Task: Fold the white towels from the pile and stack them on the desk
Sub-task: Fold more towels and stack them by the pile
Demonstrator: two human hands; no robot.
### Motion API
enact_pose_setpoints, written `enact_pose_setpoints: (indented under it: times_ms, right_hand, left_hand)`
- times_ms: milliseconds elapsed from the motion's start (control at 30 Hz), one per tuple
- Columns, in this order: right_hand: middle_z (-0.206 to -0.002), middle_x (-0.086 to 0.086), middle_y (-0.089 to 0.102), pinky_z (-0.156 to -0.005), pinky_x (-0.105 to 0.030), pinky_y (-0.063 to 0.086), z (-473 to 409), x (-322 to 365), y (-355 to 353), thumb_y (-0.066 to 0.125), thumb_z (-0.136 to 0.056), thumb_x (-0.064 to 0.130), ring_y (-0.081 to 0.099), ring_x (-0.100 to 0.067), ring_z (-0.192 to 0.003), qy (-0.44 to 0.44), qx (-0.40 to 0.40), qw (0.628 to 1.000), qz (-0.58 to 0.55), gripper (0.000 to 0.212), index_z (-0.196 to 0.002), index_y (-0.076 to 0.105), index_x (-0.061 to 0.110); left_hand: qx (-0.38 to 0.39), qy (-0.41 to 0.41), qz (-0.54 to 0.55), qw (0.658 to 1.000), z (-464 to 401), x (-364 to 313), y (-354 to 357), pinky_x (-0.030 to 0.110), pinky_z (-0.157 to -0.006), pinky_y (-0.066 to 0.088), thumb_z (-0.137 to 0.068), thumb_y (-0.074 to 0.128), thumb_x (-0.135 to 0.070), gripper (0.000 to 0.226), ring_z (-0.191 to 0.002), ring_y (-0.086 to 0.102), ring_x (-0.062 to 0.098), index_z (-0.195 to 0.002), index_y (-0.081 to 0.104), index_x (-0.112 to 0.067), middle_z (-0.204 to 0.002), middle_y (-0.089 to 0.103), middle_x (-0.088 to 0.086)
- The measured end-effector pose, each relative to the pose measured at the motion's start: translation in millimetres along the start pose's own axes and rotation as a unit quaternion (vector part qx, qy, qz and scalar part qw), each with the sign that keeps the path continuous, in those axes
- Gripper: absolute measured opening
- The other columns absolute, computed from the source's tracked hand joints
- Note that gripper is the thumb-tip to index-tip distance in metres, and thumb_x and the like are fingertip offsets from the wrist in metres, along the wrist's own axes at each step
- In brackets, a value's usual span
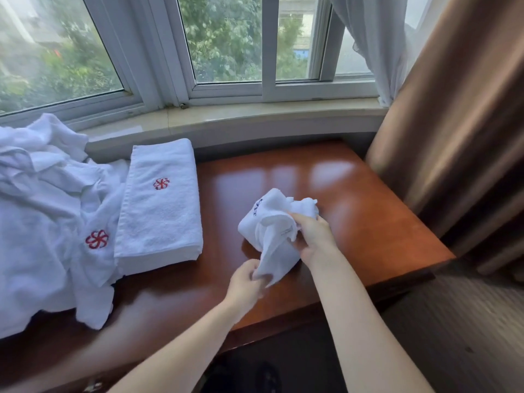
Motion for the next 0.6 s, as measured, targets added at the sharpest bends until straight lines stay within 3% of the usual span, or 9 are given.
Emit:
enact_pose_setpoints:
  times_ms: [33, 100, 200, 300, 367, 433, 500, 600]
  right_hand:
    - [-0.073, -0.007, 0.059, -0.049, -0.022, 0.048, 2, 5, -7, 0.061, -0.079, -0.012, 0.057, -0.017, -0.054, -0.01, -0.023, 1.0, -0.019, 0.037, -0.109, 0.061, 0.009]
    - [-0.083, -0.013, 0.063, -0.055, -0.028, 0.051, 4, 14, -36, 0.057, -0.078, -0.013, 0.058, -0.024, -0.062, -0.045, -0.112, 0.992, -0.037, 0.033, -0.103, 0.06, 0.009]
    - [-0.1, -0.021, 0.064, -0.067, -0.04, 0.052, 6, -4, -84, 0.051, -0.085, 0.003, 0.061, -0.032, -0.079, -0.023, -0.246, 0.968, -0.043, 0.02, -0.104, 0.059, 0.004]
    - [-0.115, -0.023, 0.059, -0.083, -0.046, 0.05, 10, -51, -114, 0.047, -0.088, 0.004, 0.06, -0.036, -0.091, 0.055, -0.314, 0.947, -0.04, 0.029, -0.115, 0.056, -0.001]
    - [-0.114, -0.023, 0.059, -0.077, -0.039, 0.05, 10, -72, -123, 0.049, -0.088, 0.0, 0.055, -0.031, -0.085, 0.089, -0.318, 0.944, -0.017, 0.029, -0.115, 0.057, -0.005]
    - [-0.095, -0.018, 0.059, -0.059, -0.034, 0.054, -1, -78, -117, 0.048, -0.088, -0.002, 0.055, -0.028, -0.071, 0.119, -0.279, 0.953, -0.011, 0.018, -0.101, 0.061, -0.003]
    - [-0.079, -0.012, 0.054, -0.037, -0.023, 0.045, -17, -58, -94, 0.049, -0.089, 0.001, 0.046, -0.025, -0.055, 0.125, -0.229, 0.965, -0.004, 0.009, -0.092, 0.057, 0.004]
    - [-0.075, -0.009, 0.056, -0.049, -0.025, 0.042, -43, 25, -31, 0.044, -0.089, -0.004, 0.045, -0.022, -0.054, -0.002, -0.141, 0.99, -0.015, 0.03, -0.105, 0.062, 0.012]
  left_hand:
    - [-0.04, -0.012, -0.001, 0.999, -2, 1, -9, 0.041, -0.069, 0.057, -0.085, 0.061, -0.017, 0.006, -0.074, 0.058, 0.013, -0.089, 0.059, -0.02, -0.085, 0.062, -0.003]
    - [-0.08, -0.012, 0.005, 0.997, -7, -4, -26, 0.031, -0.057, 0.051, -0.085, 0.058, -0.014, 0.008, -0.07, 0.054, 0.015, -0.079, 0.052, -0.015, -0.08, 0.057, 0.001]
    - [-0.087, -0.02, 0.004, 0.996, -14, -14, -40, 0.026, -0.056, 0.052, -0.082, 0.059, -0.006, 0.01, -0.072, 0.058, 0.017, -0.077, 0.054, -0.014, -0.083, 0.061, 0.004]
    - [0.011, -0.121, -0.062, 0.991, -14, 0, -29, 0.027, -0.053, 0.055, -0.077, 0.064, -0.007, 0.02, -0.08, 0.064, 0.017, -0.093, 0.062, -0.018, -0.092, 0.063, 0.004]
    - [0.118, -0.222, -0.09, 0.964, -3, 22, -18, 0.03, -0.056, 0.057, -0.075, 0.075, -0.014, 0.035, -0.088, 0.067, 0.02, -0.106, 0.06, -0.022, -0.103, 0.062, 0.003]
    - [0.17, -0.256, -0.036, 0.951, -4, 23, -16, 0.035, -0.063, 0.059, -0.075, 0.08, -0.016, 0.041, -0.089, 0.07, 0.024, -0.111, 0.061, -0.019, -0.109, 0.063, 0.007]
    - [0.125, -0.203, 0.078, 0.968, -29, -6, -27, 0.037, -0.068, 0.06, -0.077, 0.079, -0.008, 0.038, -0.085, 0.071, 0.022, -0.112, 0.065, -0.01, -0.099, 0.07, 0.009]
    - [-0.03, 0.002, 0.151, 0.988, -70, -109, -73, 0.022, -0.058, 0.054, -0.079, 0.073, -0.001, 0.012, -0.07, 0.061, 0.015, -0.087, 0.066, -0.005, -0.079, 0.065, 0.004]
Point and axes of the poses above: each hand's wrist, its own z-axis away from the middle knuckle, its own y-axis out of the palm, x = y × z, the point moved 10 cm from there along -z, towards the middle knuckle
